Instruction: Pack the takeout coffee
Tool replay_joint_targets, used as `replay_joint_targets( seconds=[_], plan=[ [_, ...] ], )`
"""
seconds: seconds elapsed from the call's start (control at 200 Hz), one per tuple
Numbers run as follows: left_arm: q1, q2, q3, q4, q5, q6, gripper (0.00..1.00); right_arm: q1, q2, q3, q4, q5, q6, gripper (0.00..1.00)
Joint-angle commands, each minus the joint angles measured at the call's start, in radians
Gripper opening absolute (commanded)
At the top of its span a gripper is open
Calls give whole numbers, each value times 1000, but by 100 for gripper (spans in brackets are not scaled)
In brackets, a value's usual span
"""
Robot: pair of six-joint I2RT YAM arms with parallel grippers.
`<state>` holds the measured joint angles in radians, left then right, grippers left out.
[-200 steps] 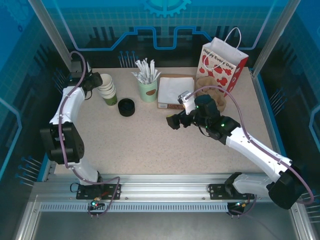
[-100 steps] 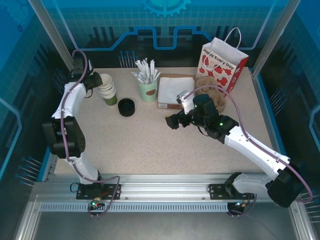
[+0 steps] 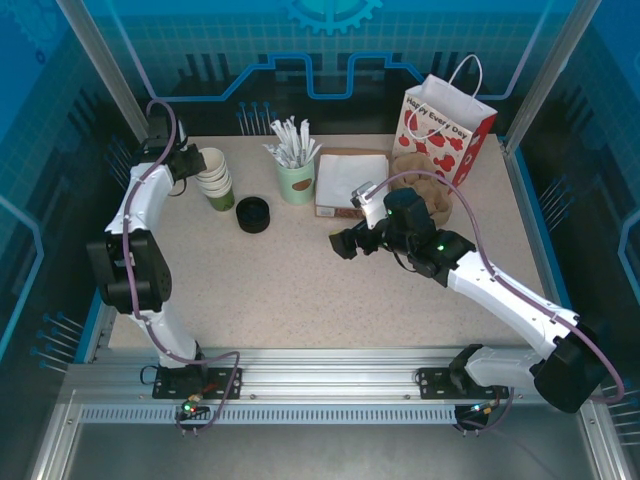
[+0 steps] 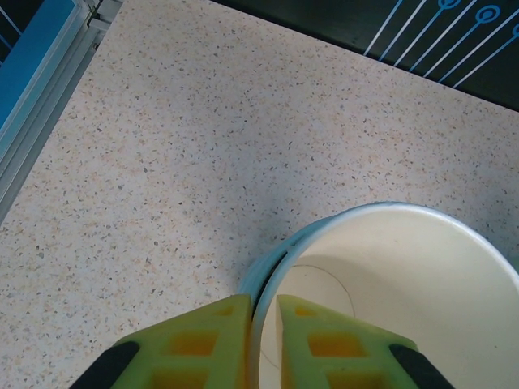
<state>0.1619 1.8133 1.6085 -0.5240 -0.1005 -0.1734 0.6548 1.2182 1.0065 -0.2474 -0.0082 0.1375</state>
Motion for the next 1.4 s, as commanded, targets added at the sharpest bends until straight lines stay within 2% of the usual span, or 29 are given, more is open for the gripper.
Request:
replay_joint_targets(
  seconds=[0.0,0.295,0.79,1.055,1.201,1.396],
  plan=[
    [8,0,41,-27,-10,23,15,20,5,27,-13,-1,-9,100],
    [8,-11,46,-33,-20,23,9,20,0,20,-18,5,-10,100],
    [9,-103,126,-67,-16,1,5,41,-9,65,-65,22,-20,100],
    [-2,-334,138,-93,36,-36,5,45,-35,129,-142,63,-37,100],
    [-93,-533,-38,-49,35,-61,5,31,-36,173,-212,91,-50,100],
    [-339,-751,-331,-4,3,-89,5,-42,-58,149,-243,56,-31,100]
  ],
)
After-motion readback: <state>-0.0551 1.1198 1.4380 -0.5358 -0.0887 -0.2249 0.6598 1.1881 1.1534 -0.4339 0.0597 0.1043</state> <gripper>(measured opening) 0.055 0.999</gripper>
